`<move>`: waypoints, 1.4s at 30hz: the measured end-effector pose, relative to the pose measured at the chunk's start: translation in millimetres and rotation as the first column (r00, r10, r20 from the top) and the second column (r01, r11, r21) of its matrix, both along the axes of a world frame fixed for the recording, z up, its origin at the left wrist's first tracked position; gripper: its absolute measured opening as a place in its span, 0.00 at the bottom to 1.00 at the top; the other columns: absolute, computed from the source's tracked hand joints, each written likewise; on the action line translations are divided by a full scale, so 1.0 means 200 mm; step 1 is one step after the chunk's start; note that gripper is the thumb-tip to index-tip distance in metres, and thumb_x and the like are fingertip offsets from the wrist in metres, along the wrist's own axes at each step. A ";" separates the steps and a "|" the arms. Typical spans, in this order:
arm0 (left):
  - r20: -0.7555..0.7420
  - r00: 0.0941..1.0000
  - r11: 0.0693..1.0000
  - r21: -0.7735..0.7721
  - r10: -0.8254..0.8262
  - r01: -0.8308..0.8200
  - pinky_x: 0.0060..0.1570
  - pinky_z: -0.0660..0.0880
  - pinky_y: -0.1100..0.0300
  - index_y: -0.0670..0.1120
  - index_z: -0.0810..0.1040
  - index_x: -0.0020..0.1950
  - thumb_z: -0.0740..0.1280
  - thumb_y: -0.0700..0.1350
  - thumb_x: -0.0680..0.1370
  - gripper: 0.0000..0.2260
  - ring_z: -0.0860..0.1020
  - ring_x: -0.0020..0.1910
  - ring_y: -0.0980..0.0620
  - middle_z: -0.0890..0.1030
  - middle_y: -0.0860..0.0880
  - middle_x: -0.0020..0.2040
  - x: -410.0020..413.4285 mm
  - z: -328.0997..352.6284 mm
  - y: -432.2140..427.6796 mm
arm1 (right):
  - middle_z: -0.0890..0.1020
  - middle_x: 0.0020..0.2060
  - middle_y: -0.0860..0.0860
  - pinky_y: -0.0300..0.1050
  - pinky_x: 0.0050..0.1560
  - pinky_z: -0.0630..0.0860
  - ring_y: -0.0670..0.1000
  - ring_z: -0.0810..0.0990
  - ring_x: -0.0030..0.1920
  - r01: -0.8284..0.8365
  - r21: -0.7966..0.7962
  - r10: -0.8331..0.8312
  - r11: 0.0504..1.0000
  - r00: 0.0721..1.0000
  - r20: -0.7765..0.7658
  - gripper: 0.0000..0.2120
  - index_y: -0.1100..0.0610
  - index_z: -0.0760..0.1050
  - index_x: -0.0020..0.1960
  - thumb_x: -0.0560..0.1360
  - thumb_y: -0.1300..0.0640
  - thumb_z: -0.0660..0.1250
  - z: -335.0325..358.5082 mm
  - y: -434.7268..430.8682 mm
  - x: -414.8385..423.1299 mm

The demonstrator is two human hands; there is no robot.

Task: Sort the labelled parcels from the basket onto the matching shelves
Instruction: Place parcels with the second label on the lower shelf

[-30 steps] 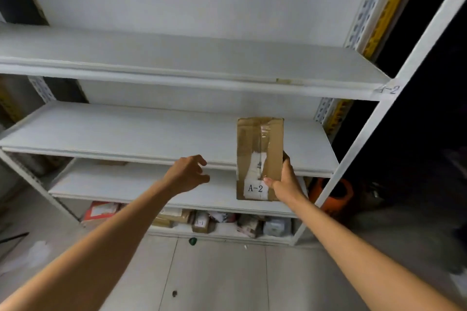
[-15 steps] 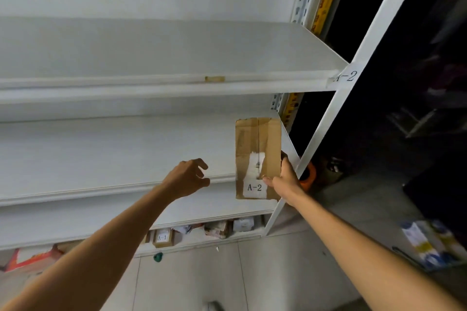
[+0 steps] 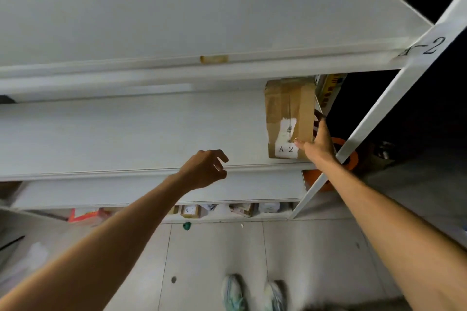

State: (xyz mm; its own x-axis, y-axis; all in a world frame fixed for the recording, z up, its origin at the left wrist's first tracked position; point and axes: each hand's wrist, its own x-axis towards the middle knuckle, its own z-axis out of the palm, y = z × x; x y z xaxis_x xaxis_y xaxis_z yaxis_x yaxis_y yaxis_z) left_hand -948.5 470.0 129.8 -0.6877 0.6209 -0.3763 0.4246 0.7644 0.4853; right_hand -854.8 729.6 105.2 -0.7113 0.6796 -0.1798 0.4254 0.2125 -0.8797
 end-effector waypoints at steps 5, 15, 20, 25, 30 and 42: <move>-0.035 0.999 1.000 0.027 0.016 -0.015 0.56 0.77 0.54 0.46 0.76 0.62 0.70 0.45 0.76 0.15 0.82 0.50 0.50 0.83 0.48 0.54 -0.01 -0.06 0.15 | 0.74 0.64 0.57 0.45 0.59 0.70 0.57 0.72 0.66 -0.010 0.088 0.003 0.996 0.997 0.078 0.33 0.60 0.64 0.69 0.69 0.67 0.74 -0.23 0.12 -0.01; -0.210 0.976 0.988 -0.153 -0.051 0.018 0.53 0.77 0.53 0.48 0.72 0.68 0.67 0.52 0.77 0.21 0.79 0.55 0.47 0.79 0.47 0.61 0.17 -0.22 0.35 | 0.80 0.57 0.57 0.44 0.53 0.74 0.56 0.78 0.59 0.011 0.072 -0.019 0.997 0.993 0.119 0.26 0.62 0.72 0.62 0.66 0.63 0.77 -0.39 0.21 -0.06; -0.236 0.971 0.989 -0.148 -0.028 -0.007 0.51 0.77 0.53 0.48 0.71 0.68 0.67 0.51 0.77 0.21 0.79 0.55 0.47 0.79 0.47 0.61 0.17 -0.17 0.31 | 0.79 0.57 0.53 0.43 0.54 0.73 0.51 0.76 0.58 -0.024 0.070 0.012 0.997 0.986 0.168 0.33 0.62 0.70 0.65 0.63 0.63 0.80 -0.40 0.20 -0.03; -0.249 0.968 0.988 -0.154 -0.019 -0.020 0.53 0.76 0.53 0.48 0.71 0.68 0.68 0.52 0.76 0.21 0.78 0.56 0.45 0.79 0.46 0.61 0.17 -0.09 0.24 | 0.69 0.69 0.58 0.60 0.67 0.69 0.59 0.68 0.69 -0.078 0.099 0.054 0.992 0.974 0.221 0.48 0.54 0.57 0.73 0.60 0.59 0.81 -0.51 0.21 0.08; -0.295 0.955 0.997 -0.080 -0.007 -0.017 0.52 0.76 0.53 0.48 0.71 0.68 0.68 0.52 0.77 0.22 0.79 0.55 0.45 0.79 0.46 0.61 0.20 0.04 0.17 | 0.76 0.59 0.55 0.54 0.59 0.75 0.56 0.76 0.59 -0.302 0.214 0.216 0.929 0.911 0.351 0.32 0.58 0.68 0.66 0.66 0.61 0.78 -0.15 0.01 0.24; -0.344 0.910 0.962 -0.063 0.230 -0.267 0.53 0.78 0.51 0.47 0.71 0.67 0.69 0.51 0.75 0.22 0.79 0.55 0.45 0.79 0.45 0.60 0.39 0.33 -0.70 | 0.76 0.59 0.51 0.48 0.55 0.76 0.51 0.76 0.54 -0.884 0.337 0.784 0.324 0.450 0.427 0.30 0.55 0.69 0.67 0.68 0.52 0.76 0.45 -1.10 -0.01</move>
State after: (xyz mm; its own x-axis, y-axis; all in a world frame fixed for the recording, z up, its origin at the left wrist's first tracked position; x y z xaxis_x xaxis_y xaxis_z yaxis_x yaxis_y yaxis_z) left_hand -870.4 329.3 195.8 -0.9108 0.3829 -0.1544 0.3363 0.9050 0.2605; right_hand -856.4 509.0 194.4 -0.9436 -0.2421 -0.2257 -0.1069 0.8683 -0.4844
